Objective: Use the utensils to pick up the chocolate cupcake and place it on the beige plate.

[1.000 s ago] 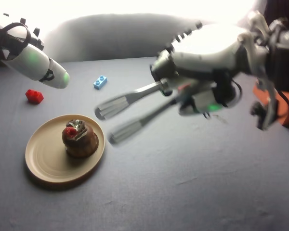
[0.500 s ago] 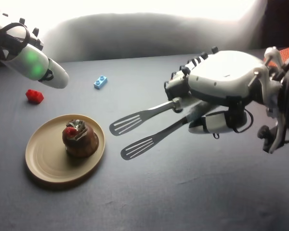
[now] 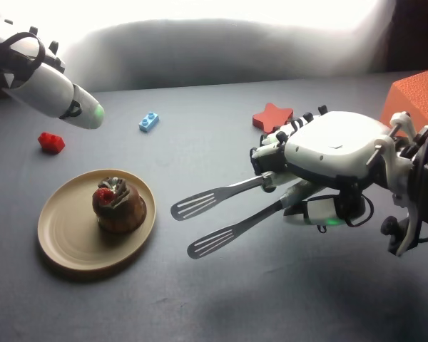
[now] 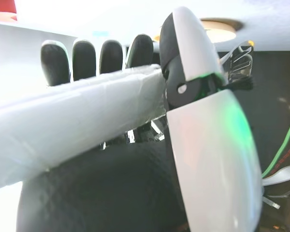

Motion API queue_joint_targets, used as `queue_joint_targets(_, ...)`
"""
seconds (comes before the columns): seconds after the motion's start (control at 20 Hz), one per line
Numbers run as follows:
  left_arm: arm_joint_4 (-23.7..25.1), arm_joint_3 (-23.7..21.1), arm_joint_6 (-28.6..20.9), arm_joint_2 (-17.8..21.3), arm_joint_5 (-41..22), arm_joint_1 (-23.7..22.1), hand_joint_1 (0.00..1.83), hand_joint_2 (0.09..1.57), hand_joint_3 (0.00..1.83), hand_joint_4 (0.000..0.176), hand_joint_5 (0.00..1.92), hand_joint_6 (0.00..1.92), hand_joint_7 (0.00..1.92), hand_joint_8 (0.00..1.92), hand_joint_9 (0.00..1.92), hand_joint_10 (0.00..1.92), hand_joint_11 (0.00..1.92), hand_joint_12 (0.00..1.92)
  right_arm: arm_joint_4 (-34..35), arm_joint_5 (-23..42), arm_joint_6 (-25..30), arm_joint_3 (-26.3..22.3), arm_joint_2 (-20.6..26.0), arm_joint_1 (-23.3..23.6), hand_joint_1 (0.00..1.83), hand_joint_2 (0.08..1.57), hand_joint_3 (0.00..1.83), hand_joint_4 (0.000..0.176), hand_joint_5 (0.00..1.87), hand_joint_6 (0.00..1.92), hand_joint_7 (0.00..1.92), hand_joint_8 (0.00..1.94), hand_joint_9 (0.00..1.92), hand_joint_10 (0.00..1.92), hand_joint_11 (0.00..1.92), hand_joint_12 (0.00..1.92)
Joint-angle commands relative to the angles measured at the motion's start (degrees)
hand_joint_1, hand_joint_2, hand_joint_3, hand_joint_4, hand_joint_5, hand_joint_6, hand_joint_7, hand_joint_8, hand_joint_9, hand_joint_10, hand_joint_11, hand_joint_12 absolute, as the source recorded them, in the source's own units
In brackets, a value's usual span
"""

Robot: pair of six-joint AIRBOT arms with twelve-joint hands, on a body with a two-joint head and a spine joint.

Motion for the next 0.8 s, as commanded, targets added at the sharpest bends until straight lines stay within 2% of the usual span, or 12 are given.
queue_joint_targets(0.0, 3.3, 0.0, 0.1, 0.5, -2.5, -0.4, 0.04, 1.09, 0.00, 0.000, 0.00, 0.00, 0.00, 0.00, 0.00, 0.00, 0.01, 0.01, -0.4, 5.8, 0.1, -0.1, -0.1, -0.4, 1.00, 1.28, 0.00, 0.000, 0.64, 1.47, 0.36, 1.48, 0.33, 1.60, 0.32, 1.77)
queue_joint_targets(0.05, 3.3, 0.0, 0.1, 0.5, -2.5, -0.4, 0.04, 1.09, 0.00, 0.000, 0.00, 0.00, 0.00, 0.00, 0.00, 0.00, 0.01, 0.01, -0.4, 5.9, -0.4, -0.1, -0.2, -1.0, 1.00, 1.28, 0.00, 0.000, 0.64, 1.47, 0.36, 1.48, 0.33, 1.60, 0.32, 1.77)
queue_joint_targets(0.1, 3.3, 0.0, 0.1, 0.5, -2.5, -0.4, 0.05, 1.09, 0.00, 0.000, 0.01, 0.00, 0.00, 0.00, 0.00, 0.00, 0.02, 0.01, -0.4, 5.9, -0.9, -0.1, -0.4, -1.5, 0.97, 1.21, 0.00, 0.000, 0.40, 1.26, 0.32, 1.47, 0.31, 1.59, 0.30, 1.74)
queue_joint_targets(0.2, 3.3, 0.0, 0.1, 0.5, -2.5, -0.4, 0.05, 1.09, 0.00, 0.000, 0.00, 0.00, 0.00, 0.00, 0.00, 0.00, 0.01, 0.01, -0.4, 6.1, -2.1, -0.1, -0.6, -2.5, 0.97, 1.15, 0.00, 0.000, 0.42, 1.00, 0.36, 1.24, 0.29, 1.51, 0.28, 1.71)
queue_joint_targets(0.35, 3.4, 0.1, 0.1, 0.5, -2.4, -0.4, 0.06, 1.09, 0.00, 0.000, 0.01, 0.00, 0.00, 0.00, 0.00, 0.00, 0.02, 0.01, -0.4, 6.1, -2.9, -0.1, -0.8, -3.3, 0.99, 1.14, 0.00, 0.000, 0.40, 0.85, 0.36, 1.11, 0.31, 1.36, 0.29, 1.59)
queue_joint_targets(0.45, 3.4, 0.2, 0.1, 0.5, -2.4, -0.4, 0.05, 1.09, 0.00, 0.000, 0.00, 0.00, 0.00, 0.00, 0.00, 0.00, 0.02, 0.01, -0.4, 6.0, -3.2, -0.1, -0.8, -3.3, 0.97, 1.14, 0.00, 0.000, 0.45, 0.40, 0.50, 0.57, 0.39, 0.96, 0.20, 1.46)
queue_joint_targets(0.55, 3.4, 0.2, 0.1, 0.5, -2.4, -0.4, 0.06, 1.09, 0.00, 0.000, 0.00, 0.00, 0.00, 0.00, 0.00, 0.00, 0.02, 0.02, -0.4, 5.8, -3.4, -0.1, -0.7, -3.3, 0.95, 1.13, 0.00, 0.000, 0.44, 0.11, 0.52, 0.20, 0.40, 0.65, 0.09, 1.38)
queue_joint_targets(0.65, 3.6, 0.2, 0.1, 0.5, -2.4, -0.4, 0.05, 1.09, 0.00, 0.000, 0.00, 0.00, 0.00, 0.00, 0.00, 0.00, 0.02, 0.02, -0.4, 5.3, -3.7, -0.1, -0.7, -3.3, 0.88, 1.14, 0.00, 0.000, 0.30, 0.01, 0.37, 0.01, 0.34, 0.29, 0.00, 1.17)
queue_joint_targets(0.75, 3.6, 0.2, 0.1, 0.5, -2.4, -0.4, 0.04, 1.09, 0.00, 0.000, 0.00, 0.00, 0.00, 0.00, 0.00, 0.00, 0.02, 0.02, -0.4, 5.0, -4.1, -0.1, -0.5, -3.3, 0.74, 1.14, 0.00, 0.000, 0.21, 0.00, 0.24, 0.00, 0.24, 0.07, 0.00, 0.82)
